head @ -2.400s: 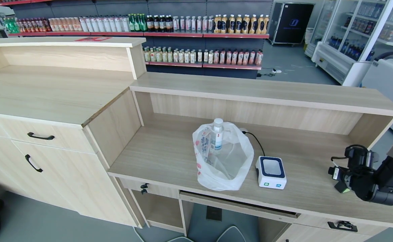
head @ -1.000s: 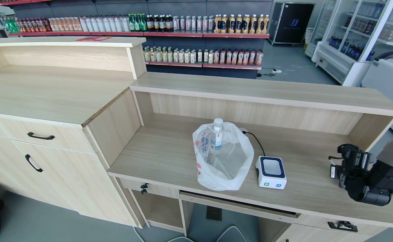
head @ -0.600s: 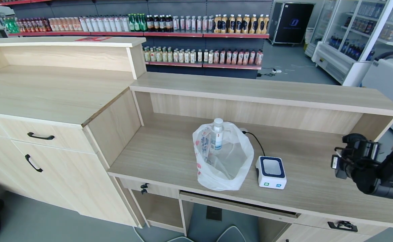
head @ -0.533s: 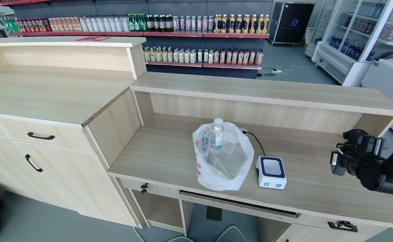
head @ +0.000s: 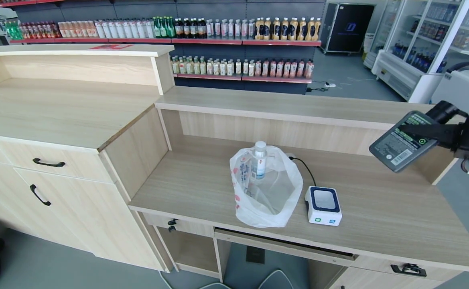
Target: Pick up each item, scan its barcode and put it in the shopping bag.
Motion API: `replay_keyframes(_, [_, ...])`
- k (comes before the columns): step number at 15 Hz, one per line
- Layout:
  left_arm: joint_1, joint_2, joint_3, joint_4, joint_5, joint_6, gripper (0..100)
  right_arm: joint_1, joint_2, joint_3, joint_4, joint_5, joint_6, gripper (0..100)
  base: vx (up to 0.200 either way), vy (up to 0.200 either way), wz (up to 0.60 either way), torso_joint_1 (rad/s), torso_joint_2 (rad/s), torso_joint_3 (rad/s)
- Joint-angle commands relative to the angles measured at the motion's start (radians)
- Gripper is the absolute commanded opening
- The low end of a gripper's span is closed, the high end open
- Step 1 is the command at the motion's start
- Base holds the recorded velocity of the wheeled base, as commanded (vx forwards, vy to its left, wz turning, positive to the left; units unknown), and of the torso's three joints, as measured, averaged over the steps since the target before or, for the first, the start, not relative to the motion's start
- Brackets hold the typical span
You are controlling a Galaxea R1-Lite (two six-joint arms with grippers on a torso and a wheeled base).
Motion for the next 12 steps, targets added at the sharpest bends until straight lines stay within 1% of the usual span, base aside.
replay_keyframes(1, [0.001,0.000,0.000,0.000,0.000,0.000,100,0.131,-0.230,-0.001,0.068,0.076,0.086,0,0.000,0.000,0.00,0.000,0.00,0.000])
replay_keyframes(4, [0.001,0.000,0.000,0.000,0.000,0.000,100,0.290,-0.306,-0.006,0.145,0.077,0.089,0,0.000,0.000,0.00,0.000,0.00,0.000])
replay_keyframes(5, [0.001,0.000,0.000,0.000,0.000,0.000,100,0.332,-0.333,-0.009,0.174,0.077,0.089,0,0.000,0.000,0.00,0.000,0.00,0.000])
replay_keyframes(6, [0.001,0.000,0.000,0.000,0.000,0.000,100,0.355,-0.353,-0.007,0.189,0.077,0.089,0,0.000,0.000,0.00,0.000,0.00,0.000])
replay_keyframes(7, [0.001,0.000,0.000,0.000,0.000,0.000,100,0.401,-0.385,-0.007,0.203,0.074,0.089,0,0.000,0.000,0.00,0.000,0.00,0.000])
replay_keyframes(9, [0.001,0.000,0.000,0.000,0.000,0.000,100,0.445,-0.428,-0.012,0.202,0.070,0.088,0,0.000,0.000,0.00,0.000,0.00,0.000])
replay_keyframes(12, [0.001,0.000,0.000,0.000,0.000,0.000,100,0.471,-0.504,0.020,0.223,0.070,0.089,0,0.000,0.000,0.00,0.000,0.00,0.000])
